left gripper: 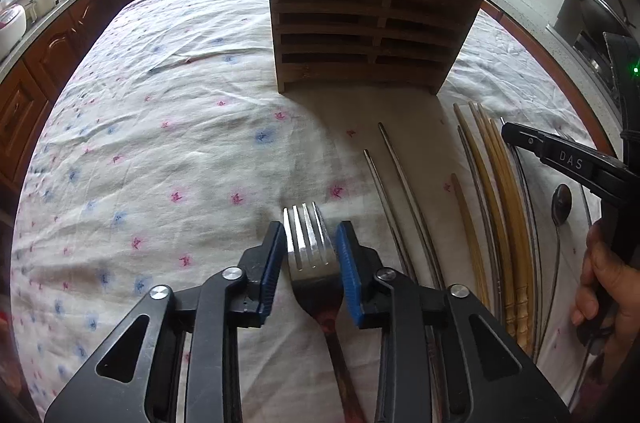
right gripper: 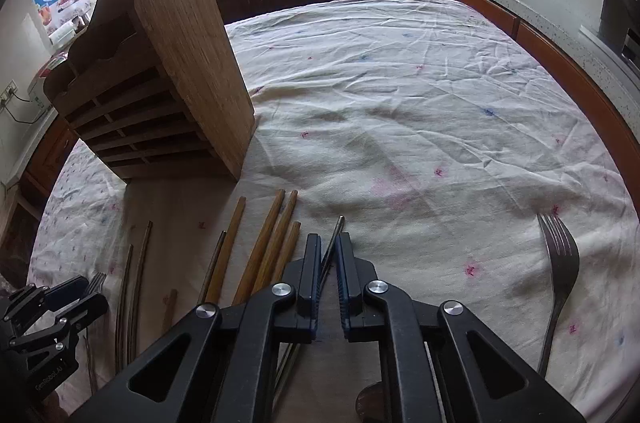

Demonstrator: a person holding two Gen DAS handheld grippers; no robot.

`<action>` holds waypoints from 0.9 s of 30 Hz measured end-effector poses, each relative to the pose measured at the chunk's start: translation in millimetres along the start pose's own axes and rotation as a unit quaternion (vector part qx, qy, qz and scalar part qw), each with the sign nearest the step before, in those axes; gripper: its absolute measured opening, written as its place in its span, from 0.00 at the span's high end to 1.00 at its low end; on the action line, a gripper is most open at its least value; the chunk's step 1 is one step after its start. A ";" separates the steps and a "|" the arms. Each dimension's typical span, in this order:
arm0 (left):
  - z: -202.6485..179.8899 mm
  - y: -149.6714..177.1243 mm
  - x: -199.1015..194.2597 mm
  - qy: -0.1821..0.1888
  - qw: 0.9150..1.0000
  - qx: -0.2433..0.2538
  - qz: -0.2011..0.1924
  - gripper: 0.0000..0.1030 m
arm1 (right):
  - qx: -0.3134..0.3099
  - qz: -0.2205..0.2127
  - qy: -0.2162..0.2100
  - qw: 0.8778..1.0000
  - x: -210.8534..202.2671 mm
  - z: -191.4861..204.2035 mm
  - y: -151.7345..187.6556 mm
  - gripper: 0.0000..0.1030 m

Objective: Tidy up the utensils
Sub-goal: 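Close the left gripper on the steel fork while the right gripper grasps a metal chopstick, then lift the fork with the left gripper while the right gripper carries the chopstick to the wooden holder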

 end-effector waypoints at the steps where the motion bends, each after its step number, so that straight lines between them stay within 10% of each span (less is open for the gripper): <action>1: 2.6 -0.5 0.1 0.007 1.000 -0.009 0.001 0.77 | 0.006 0.001 -0.008 1.000 -0.5 0.0 -0.2 0.94; 27: 33.6 -2.5 -127.4 0.066 0.987 -0.075 -0.125 0.88 | 0.037 -0.131 -0.128 0.982 -142.2 35.1 -32.1 0.96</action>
Point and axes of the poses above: each gripper's, at about its wrist camera, not at the fingertips, and x roughly the way its jaws point, z to its left, y to its underside, the point moved 4 cm from there along x, roughly the way its jaws point, and after that the axes turned 11 degrees about -z, right-handed, at the moved point
